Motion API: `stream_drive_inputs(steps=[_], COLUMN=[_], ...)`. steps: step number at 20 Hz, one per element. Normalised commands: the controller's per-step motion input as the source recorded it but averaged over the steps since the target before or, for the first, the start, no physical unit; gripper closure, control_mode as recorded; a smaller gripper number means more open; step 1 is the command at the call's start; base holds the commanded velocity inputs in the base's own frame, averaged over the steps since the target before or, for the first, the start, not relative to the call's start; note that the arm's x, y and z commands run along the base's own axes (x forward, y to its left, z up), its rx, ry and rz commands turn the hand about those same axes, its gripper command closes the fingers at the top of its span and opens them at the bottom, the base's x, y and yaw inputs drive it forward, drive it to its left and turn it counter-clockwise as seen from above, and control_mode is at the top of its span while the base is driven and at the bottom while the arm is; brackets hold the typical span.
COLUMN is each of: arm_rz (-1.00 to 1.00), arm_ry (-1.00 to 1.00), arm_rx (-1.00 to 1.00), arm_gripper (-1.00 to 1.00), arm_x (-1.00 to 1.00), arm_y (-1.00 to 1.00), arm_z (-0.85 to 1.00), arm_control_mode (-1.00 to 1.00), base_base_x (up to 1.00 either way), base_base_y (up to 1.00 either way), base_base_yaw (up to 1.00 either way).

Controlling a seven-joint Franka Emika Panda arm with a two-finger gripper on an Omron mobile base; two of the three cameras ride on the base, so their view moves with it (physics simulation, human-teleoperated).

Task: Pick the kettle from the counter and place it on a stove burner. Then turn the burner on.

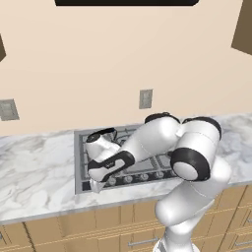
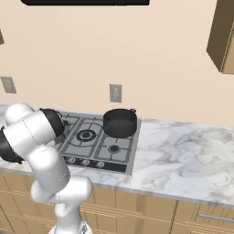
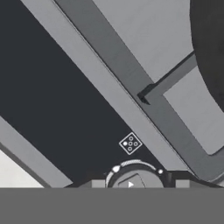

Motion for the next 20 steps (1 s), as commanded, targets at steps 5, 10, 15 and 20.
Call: stream_drive_inputs(steps=[5,10,15,20], arm_rz=[0.00,0.00,0.10,0.09], arm_ry=[-0.34,-0.41,-0.27,-0.29], arm_rx=[0.11,0.11,0.13,0.19], arm_gripper=[1.00,1.00,1.00,1.00], arm_x=[-0.44,-0.37,-0.73,-1.00], arm_y=[-0.03,-0.01,-0.15,-0.71], arm_z=[0.70,1.00,1.00,1.00], arm_control_mode=[-1.00,-1.00,-1.00,-1.00], base_base_x=[0.00,0.00,0.00,0.00], base_base_y=[0.00,0.00,0.00,0.00], base_base_yaw=[0.00,0.00,0.00,0.00])
